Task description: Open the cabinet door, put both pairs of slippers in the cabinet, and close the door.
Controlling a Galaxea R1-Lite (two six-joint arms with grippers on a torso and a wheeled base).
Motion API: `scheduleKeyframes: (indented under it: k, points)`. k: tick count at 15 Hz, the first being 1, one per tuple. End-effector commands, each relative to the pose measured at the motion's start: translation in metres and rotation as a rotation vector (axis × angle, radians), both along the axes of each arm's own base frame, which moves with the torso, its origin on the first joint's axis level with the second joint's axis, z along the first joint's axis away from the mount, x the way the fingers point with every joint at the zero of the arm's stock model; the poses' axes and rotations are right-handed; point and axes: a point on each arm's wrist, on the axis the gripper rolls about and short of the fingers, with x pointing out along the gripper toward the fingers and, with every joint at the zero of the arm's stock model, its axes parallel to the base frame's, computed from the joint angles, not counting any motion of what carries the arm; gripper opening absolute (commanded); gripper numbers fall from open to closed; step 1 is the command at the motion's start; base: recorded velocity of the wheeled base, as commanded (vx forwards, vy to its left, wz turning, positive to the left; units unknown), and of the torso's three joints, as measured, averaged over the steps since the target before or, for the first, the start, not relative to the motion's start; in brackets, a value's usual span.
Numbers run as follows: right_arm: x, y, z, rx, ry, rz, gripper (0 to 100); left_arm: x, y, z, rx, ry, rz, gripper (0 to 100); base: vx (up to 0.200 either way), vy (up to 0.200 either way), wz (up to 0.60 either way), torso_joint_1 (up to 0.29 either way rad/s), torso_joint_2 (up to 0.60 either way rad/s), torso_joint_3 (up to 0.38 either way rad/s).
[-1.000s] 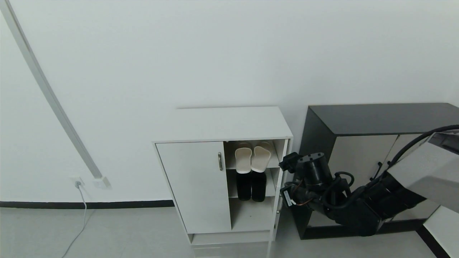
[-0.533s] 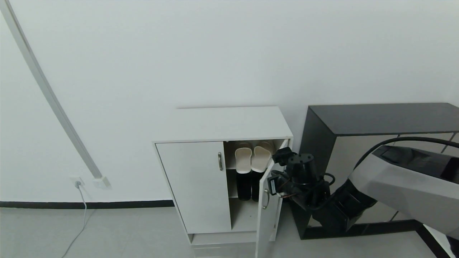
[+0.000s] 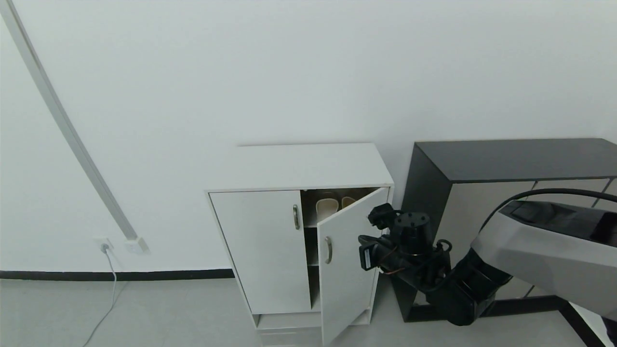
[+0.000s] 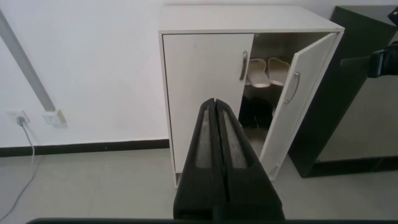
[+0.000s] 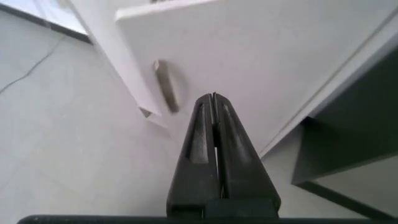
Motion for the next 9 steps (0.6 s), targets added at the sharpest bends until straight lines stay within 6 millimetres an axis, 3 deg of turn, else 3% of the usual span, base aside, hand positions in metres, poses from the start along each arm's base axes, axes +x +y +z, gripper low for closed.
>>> scheduleKeyframes:
  k: [1,3,5,9]
  points:
    - [-0.016,-0.011,0.003,-0.005,0.032,0.063,0,0.000,0.000,0.000,0.000,0.001,0.000,0,0.000,0.000,0.00,0.000,0.00,0.000]
    - [-0.031,-0.016,0.007,0.001,0.060,0.134,0,0.000,0.000,0.000,0.000,0.001,0.000,0,0.000,0.000,0.00,0.000,0.00,0.000]
    - [-0.043,-0.014,0.007,-0.004,0.076,0.170,0,0.000,0.000,0.000,0.000,0.001,0.000,0,0.200,0.000,0.00,0.000,0.01,0.002]
    - [-0.047,-0.013,0.007,-0.007,0.081,0.178,0,0.000,0.000,0.000,0.000,0.001,0.000,0,0.200,0.000,0.00,0.001,0.00,0.004]
